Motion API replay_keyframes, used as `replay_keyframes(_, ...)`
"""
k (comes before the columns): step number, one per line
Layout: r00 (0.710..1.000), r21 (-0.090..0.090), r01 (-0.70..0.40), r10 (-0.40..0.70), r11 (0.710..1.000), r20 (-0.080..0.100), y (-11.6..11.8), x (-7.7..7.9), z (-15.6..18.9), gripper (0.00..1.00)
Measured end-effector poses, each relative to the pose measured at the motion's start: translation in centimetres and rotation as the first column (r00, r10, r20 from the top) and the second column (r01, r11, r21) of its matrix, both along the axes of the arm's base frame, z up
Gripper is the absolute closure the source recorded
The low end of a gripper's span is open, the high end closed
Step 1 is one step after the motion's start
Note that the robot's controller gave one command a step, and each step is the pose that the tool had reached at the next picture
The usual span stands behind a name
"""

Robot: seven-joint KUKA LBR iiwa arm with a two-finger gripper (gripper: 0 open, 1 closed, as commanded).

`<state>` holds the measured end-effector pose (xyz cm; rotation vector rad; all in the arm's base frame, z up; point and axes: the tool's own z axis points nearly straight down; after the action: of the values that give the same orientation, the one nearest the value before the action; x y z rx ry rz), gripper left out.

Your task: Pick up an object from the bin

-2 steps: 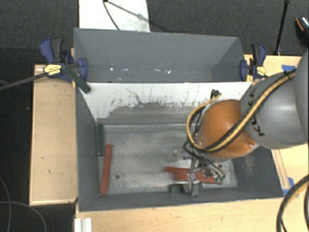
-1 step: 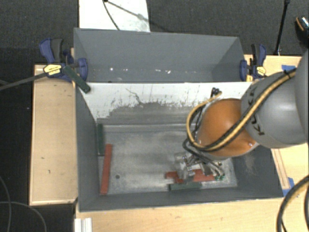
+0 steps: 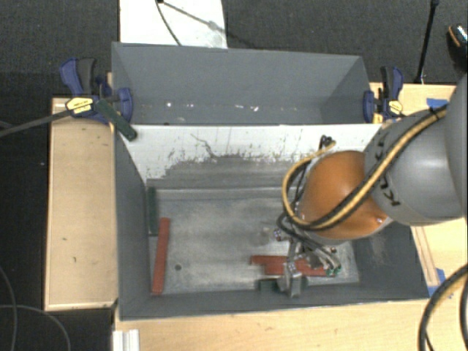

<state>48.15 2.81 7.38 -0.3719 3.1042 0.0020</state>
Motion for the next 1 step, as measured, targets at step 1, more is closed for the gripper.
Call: replay_keyframes(1, 1.0, 0.002, 0.005, -0.005, 1.0, 0.013, 0.03, 0.34, 0.21, 1.0)
